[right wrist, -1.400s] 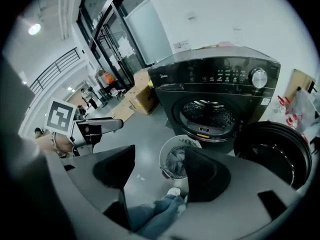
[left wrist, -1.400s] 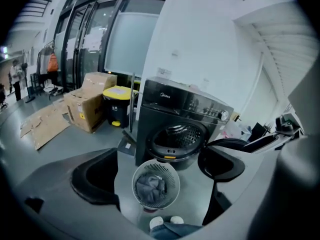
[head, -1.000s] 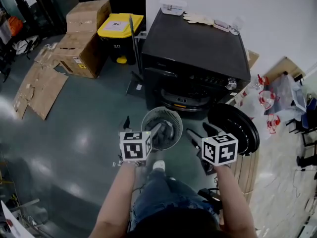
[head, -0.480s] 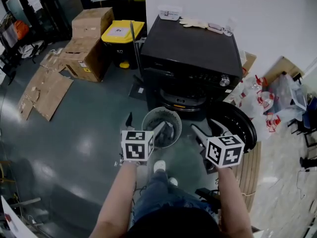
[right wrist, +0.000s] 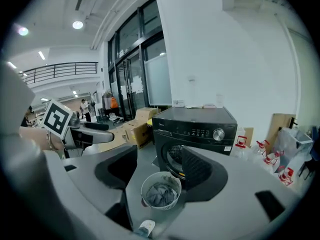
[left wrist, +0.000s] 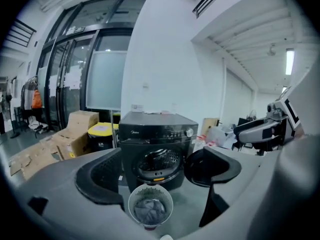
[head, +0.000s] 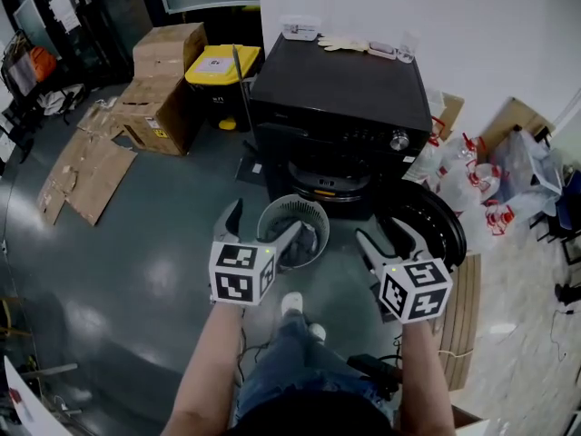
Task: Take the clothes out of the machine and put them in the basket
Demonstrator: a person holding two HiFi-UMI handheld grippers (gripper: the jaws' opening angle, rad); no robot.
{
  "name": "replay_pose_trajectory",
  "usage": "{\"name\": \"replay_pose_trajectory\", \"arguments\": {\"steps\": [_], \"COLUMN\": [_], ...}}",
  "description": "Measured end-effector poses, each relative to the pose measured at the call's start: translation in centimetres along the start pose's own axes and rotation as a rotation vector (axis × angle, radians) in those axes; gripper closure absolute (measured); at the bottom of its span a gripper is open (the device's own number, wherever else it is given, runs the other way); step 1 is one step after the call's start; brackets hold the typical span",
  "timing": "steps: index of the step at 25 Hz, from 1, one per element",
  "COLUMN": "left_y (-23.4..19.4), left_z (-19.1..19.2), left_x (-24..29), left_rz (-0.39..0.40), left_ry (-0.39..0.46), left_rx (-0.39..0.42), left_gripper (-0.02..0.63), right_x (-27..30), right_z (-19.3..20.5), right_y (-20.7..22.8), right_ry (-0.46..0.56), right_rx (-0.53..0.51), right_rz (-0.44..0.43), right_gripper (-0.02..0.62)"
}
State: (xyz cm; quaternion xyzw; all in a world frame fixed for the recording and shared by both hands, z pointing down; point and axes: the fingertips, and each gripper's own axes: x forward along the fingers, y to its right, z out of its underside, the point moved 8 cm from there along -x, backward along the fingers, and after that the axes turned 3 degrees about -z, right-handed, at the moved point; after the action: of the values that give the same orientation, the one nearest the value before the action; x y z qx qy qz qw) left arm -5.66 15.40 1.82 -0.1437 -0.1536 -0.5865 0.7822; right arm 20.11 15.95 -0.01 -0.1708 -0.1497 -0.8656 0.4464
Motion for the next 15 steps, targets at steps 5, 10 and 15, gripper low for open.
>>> {"name": "replay_pose_trajectory", "arguments": {"steps": [5,10,15], "left_y": [1.6,2.8,3.2], "left_z": [-1.0,-2.3,-3.7], "left_x": [-2.1,-4.0,-5.2], "left_rz": [-0.014,-0.030,-0.044], "left_ry": [0.071,0.146,0.241], "left_rx": [0.044,0.101,0.211], "left_gripper": [0.285,0.445,0.601], "right_x": [-2.3,-4.2,-5.8], "right_z": [-0.5,-1.4,-2.9], "right_y": [-0.4,-1.0,-1.1], "right_ry": [0.060,0.122,0.183], "right_rx": [-0.035,-0.098,-0.155], "right_rz": [-0.010,0.035,0.091], "right_gripper": [0.349,0.394,0.594]}}
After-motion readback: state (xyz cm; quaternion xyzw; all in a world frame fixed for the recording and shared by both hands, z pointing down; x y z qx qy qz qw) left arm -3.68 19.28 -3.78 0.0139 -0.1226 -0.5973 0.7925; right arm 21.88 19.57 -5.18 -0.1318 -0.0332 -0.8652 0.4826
